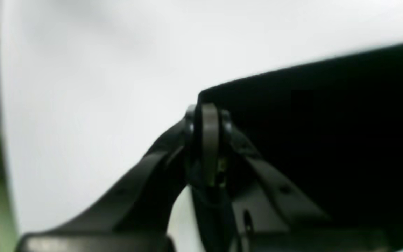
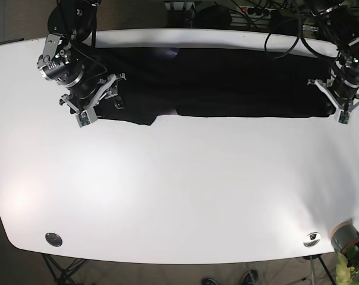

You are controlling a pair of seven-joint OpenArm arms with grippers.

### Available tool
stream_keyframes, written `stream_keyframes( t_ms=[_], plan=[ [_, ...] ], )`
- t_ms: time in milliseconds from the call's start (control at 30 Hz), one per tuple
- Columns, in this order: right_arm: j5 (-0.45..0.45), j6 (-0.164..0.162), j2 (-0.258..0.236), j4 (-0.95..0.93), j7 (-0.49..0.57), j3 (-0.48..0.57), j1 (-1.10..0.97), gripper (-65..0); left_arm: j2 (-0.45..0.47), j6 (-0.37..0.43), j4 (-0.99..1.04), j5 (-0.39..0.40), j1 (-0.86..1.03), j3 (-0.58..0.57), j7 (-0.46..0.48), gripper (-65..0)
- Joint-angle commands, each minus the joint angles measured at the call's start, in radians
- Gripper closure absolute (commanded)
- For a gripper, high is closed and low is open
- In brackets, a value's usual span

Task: Fold the T-shirt properly
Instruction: 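Hold the folded shirt with both grippers and straighten its ends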

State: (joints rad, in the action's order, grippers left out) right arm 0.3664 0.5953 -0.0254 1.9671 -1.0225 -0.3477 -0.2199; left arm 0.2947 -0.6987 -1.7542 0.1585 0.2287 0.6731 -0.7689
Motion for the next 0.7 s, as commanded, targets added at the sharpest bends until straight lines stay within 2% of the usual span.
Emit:
stream_keyframes(
  t_ms=[0,133,300,367,467,533,600,667],
  plan=[
    [0.018,0.002,-0.003,0.015,0.023,-0.001,0.007,-39.3,0.016,0.001,-0.020,0.016,0.016,0.020,0.021,0.0],
    [0.018,0.002,-0.003,0.015,0.023,-0.001,0.006,-39.3,0.059,0.001,-0.022,0.016,0.076,0.029,0.021,0.0],
    [0.024,0.004,-0.003,0.015,0.023,0.005,0.006,-39.3,0.090,0.001,-0.022,0.014,0.127,-0.014,0.021,-1.1],
    [0.024,0.005,-0.001,0.015,0.023,0.005,0.006,-39.3,0.102,0.001,-0.022,0.014,0.142,-0.037,0.021,-8.8],
    [0.024,0.008,-0.001,0.015,0.023,0.006,0.006,-39.3,0.103,0.001,-0.020,0.011,0.146,-0.054,0.021,-23.9],
    [0.024,0.008,0.003,0.015,0.023,0.016,0.006,-39.3,0.105,0.001,-0.019,-0.024,0.150,-0.062,0.021,-36.4],
    [0.024,0.008,0.005,0.015,0.023,0.031,0.006,-39.3,0.105,0.001,-0.011,-0.058,0.150,-0.077,0.021,-41.1],
    [0.024,0.008,0.003,0.015,0.023,0.039,0.006,-39.3,0.137,0.001,0.013,-0.098,0.150,-0.125,0.021,-41.5]
  ],
)
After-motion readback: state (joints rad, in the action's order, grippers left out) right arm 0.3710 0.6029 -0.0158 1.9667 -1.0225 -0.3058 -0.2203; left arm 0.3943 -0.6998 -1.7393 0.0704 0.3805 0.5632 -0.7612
